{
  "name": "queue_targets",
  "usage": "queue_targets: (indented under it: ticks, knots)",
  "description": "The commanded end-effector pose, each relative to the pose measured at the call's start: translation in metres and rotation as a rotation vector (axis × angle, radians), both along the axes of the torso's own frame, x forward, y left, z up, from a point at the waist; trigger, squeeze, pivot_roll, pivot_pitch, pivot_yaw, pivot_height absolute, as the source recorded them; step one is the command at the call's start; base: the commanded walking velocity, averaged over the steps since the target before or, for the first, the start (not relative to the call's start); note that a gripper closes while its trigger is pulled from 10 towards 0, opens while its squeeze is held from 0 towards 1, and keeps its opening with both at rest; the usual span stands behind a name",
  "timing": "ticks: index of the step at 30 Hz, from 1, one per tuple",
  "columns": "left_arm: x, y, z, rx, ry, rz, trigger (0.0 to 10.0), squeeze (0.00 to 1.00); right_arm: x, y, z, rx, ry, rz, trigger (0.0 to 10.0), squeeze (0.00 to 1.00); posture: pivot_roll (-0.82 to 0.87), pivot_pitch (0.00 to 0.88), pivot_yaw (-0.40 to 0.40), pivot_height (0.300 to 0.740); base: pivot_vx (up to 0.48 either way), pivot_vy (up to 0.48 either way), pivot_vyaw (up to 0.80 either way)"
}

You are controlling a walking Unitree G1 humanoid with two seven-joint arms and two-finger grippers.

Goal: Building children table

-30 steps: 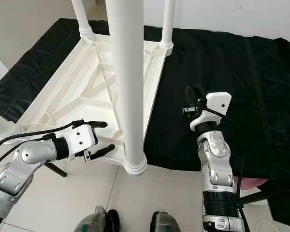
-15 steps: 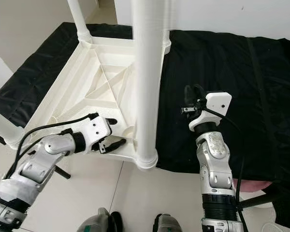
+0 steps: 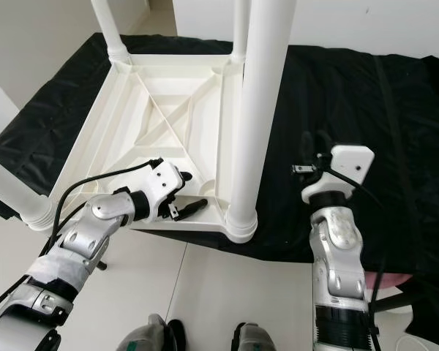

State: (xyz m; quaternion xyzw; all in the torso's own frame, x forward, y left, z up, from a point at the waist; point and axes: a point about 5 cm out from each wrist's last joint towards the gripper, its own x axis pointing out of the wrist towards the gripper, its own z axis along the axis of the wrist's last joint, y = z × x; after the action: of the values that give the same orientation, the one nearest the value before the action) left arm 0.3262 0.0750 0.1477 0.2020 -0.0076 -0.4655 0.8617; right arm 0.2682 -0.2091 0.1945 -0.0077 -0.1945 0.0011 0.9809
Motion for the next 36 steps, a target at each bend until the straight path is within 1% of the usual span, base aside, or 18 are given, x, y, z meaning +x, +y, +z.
queue_targets:
  ticks: [1, 5, 7, 8, 10, 11, 14, 16, 17, 22, 24, 25, 26, 27, 30, 32, 34, 36]
  knots:
    - [0.018, 0.016, 0.008, -0.071, -0.118, 0.356, 10.0, 0.00, -0.006, 0.001, -0.005, 0.008, 0.025, 0.026, 10.0, 0.00, -0.17, 0.127, 0.103, 0.740, 0.000, 0.000, 0.00]
    - [0.021, 0.015, 0.011, -0.095, -0.113, 0.373, 10.0, 0.00, -0.008, -0.001, -0.008, 0.007, 0.045, 0.051, 10.0, 0.00, -0.18, 0.132, 0.108, 0.740, 0.000, 0.000, 0.00]
    - [0.025, 0.012, 0.016, -0.172, -0.099, 0.426, 10.0, 0.00, -0.011, -0.009, -0.011, -0.001, 0.081, 0.097, 10.0, 0.00, -0.20, 0.135, 0.118, 0.740, 0.000, 0.000, 0.00]
    - [0.025, 0.012, 0.016, -0.172, -0.099, 0.426, 10.0, 0.00, -0.011, -0.009, -0.011, -0.001, 0.081, 0.097, 10.0, 0.00, -0.20, 0.135, 0.118, 0.740, 0.000, 0.000, 0.00]
    - [0.026, 0.009, 0.021, -0.266, -0.071, 0.477, 10.0, 0.00, -0.010, -0.018, -0.013, -0.020, 0.098, 0.113, 10.0, 0.00, -0.20, 0.135, 0.119, 0.740, 0.000, 0.000, 0.00]
    - [0.026, 0.009, 0.021, -0.266, -0.071, 0.477, 10.0, 0.00, -0.010, -0.018, -0.013, -0.020, 0.098, 0.113, 10.0, 0.00, -0.20, 0.135, 0.119, 0.740, 0.000, 0.000, 0.00]
    - [0.025, 0.006, 0.027, -0.370, -0.048, 0.527, 10.0, 0.00, -0.008, -0.029, -0.008, -0.029, 0.102, 0.118, 10.0, 0.00, -0.18, 0.135, 0.119, 0.740, 0.000, 0.000, 0.00]
    - [0.025, 0.004, 0.028, -0.392, -0.042, 0.542, 10.0, 0.00, -0.007, -0.032, -0.007, -0.023, 0.100, 0.121, 10.0, 0.00, -0.18, 0.133, 0.119, 0.740, 0.000, 0.000, 0.00]
    - [0.022, -0.001, 0.032, -0.407, -0.057, 0.524, 10.0, 0.00, -0.007, -0.038, -0.005, -0.028, 0.102, 0.115, 10.0, 0.00, -0.17, 0.133, 0.118, 0.740, 0.000, 0.000, 0.00]
    - [0.020, -0.005, 0.034, -0.414, -0.069, 0.508, 10.0, 0.00, -0.007, -0.041, -0.004, -0.032, 0.104, 0.111, 10.0, 0.00, -0.17, 0.133, 0.118, 0.740, 0.000, 0.000, 0.00]
    - [0.007, -0.015, 0.043, -0.424, -0.105, 0.423, 10.0, 0.00, -0.011, -0.050, -0.005, -0.087, 0.144, 0.153, 10.0, 0.00, -0.15, 0.131, 0.111, 0.740, 0.000, 0.000, 0.00]
    - [0.000, -0.016, 0.047, -0.433, -0.123, 0.380, 10.0, 0.00, -0.014, -0.055, -0.006, -0.106, 0.173, 0.182, 10.0, 0.00, -0.14, 0.130, 0.105, 0.740, 0.000, 0.000, 0.00]
    - [0.000, -0.016, 0.047, -0.433, -0.123, 0.380, 10.0, 0.00, -0.014, -0.055, -0.006, -0.106, 0.173, 0.182, 10.0, 0.00, -0.14, 0.130, 0.105, 0.740, 0.000, 0.000, 0.00]
    - [-0.009, -0.015, 0.054, -0.456, -0.126, 0.344, 10.0, 0.00, -0.017, -0.058, -0.007, -0.119, 0.203, 0.230, 10.0, 0.00, -0.13, 0.130, 0.099, 0.740, 0.000, 0.000, 0.00]
    - [-0.014, -0.011, 0.057, -0.472, -0.095, 0.322, 10.0, 0.00, -0.017, -0.057, -0.006, -0.137, 0.215, 0.270, 10.0, 0.00, -0.13, 0.127, 0.097, 0.740, 0.000, 0.000, 0.00]
    - [-0.019, -0.007, 0.059, -0.448, -0.085, 0.304, 10.0, 0.00, -0.017, -0.053, -0.006, -0.153, 0.230, 0.319, 10.0, 0.00, -0.12, 0.126, 0.090, 0.740, 0.000, 0.000, 0.00]
    - [-0.021, -0.005, 0.060, -0.452, -0.076, 0.287, 10.0, 0.00, -0.017, -0.050, -0.005, -0.162, 0.235, 0.338, 10.0, 0.00, -0.12, 0.125, 0.088, 0.740, 0.000, 0.000, 0.00]
    - [-0.027, -0.001, 0.064, -0.437, -0.087, 0.258, 10.0, 0.00, -0.018, -0.043, -0.005, -0.183, 0.255, 0.417, 10.0, 0.00, -0.12, 0.116, 0.081, 0.740, 0.000, 0.000, 0.00]
